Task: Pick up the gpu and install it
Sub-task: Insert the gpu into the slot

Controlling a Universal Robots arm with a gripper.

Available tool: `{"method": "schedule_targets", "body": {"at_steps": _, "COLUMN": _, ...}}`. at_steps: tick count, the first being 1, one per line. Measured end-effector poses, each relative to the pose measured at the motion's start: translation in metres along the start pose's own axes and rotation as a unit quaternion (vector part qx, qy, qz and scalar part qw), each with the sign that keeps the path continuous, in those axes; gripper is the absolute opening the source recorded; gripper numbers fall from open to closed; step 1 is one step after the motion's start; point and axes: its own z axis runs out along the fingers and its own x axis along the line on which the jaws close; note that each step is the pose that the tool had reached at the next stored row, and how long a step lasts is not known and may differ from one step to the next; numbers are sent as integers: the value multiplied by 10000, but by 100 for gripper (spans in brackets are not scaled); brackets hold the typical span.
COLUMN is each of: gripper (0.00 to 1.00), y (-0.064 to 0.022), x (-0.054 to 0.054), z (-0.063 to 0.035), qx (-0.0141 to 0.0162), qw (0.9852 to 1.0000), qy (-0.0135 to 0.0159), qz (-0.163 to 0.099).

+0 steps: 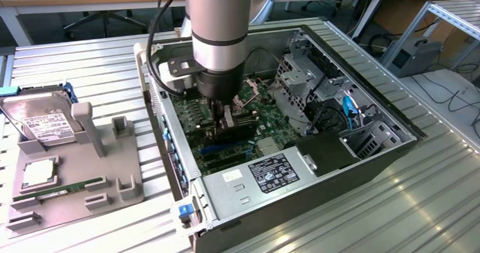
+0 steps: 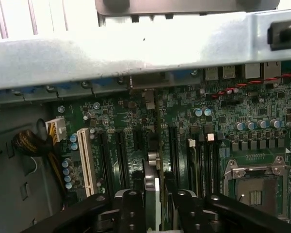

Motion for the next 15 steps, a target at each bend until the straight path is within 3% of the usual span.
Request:
{"method": "schedule_targets", "body": {"at_steps": 4, "gripper": 27, "y": -52, "x": -4, "z": 6, "qx": -3, "qw": 10000, "qy": -3, "qz": 0}}
{"method": "schedule_targets", "body": {"at_steps": 15, "gripper": 27, "y": -63, "x": 0, "z": -56, "qx": -4, "qw": 10000, "qy": -4, "qz": -1}}
